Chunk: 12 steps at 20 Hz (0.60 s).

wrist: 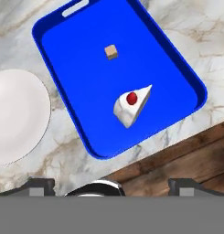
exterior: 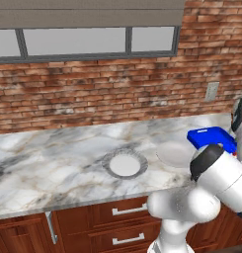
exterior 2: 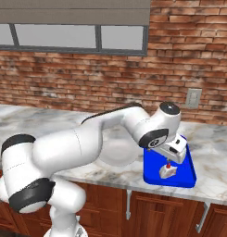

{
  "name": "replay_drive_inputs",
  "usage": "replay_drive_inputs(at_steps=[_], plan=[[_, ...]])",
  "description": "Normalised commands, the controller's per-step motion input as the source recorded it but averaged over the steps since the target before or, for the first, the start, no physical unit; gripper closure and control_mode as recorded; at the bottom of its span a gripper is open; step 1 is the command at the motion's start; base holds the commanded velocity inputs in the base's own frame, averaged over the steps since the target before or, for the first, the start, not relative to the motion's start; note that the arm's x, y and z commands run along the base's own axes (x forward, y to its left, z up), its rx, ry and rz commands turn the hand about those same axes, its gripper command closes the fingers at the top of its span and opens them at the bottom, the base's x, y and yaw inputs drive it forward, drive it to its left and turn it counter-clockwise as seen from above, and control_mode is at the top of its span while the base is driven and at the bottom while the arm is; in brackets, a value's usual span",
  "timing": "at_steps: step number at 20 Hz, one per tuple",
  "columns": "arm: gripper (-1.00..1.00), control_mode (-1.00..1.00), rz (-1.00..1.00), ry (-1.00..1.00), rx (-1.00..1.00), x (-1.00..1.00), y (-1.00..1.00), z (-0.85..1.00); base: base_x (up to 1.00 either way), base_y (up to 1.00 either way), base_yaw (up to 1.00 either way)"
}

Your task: Move the dessert items from the plates to the tray.

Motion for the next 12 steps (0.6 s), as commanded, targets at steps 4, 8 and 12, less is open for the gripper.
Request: replay_drive_inputs(at_steps=[4, 8, 12], plan=[[-1.00, -1.00, 0.21, -0.01, -0.18, -0.54, 1.00, 0.26, 0.00, 0.00, 0.00], [-1.00, -1.00, 0.22, 0.00, -0.19, -0.42, 1.00, 0.28, 0.00, 0.00, 0.00], [-1.00, -1.00, 0.16, -0.01, -0.11, -0.32, 1.00, 0.50, 0.00, 0.00, 0.00]])
